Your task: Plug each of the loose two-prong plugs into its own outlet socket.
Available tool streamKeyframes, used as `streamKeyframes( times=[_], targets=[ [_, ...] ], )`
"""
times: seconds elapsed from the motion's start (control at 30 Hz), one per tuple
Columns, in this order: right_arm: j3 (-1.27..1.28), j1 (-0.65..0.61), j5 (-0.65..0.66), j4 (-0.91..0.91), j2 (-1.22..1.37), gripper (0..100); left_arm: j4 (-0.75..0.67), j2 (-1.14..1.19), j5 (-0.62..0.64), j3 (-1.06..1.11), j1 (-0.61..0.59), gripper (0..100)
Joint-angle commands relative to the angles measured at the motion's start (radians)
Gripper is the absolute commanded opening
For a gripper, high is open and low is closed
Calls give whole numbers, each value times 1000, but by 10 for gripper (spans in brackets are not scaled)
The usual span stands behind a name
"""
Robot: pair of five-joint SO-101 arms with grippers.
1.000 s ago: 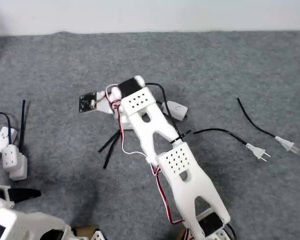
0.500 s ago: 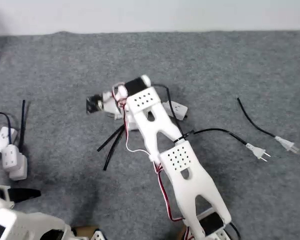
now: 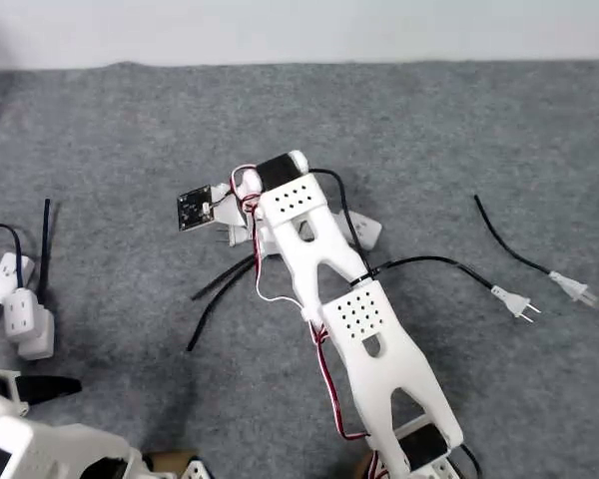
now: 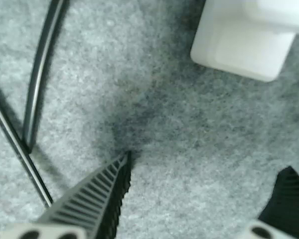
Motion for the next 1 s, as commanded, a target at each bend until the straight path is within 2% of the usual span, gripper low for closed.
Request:
streamKeyframes(
  times=[0.0,0.27,0.63,0.8,0.97],
  targets=[
    [5,21,14,45,-4,16,-84,49,-8,54,-51,434],
    [49,18,-29,48,-159,8,-83,49,-8,56,-51,434],
    [497,35,-48,48,-771,8,-83,49,-8,56,-49,434],
    [660,180,-40,47,-1001,8,-84,49,-8,56,-49,434],
    [710,492,58,45,-1133,8,-84,49,-8,56,-49,434]
  ],
)
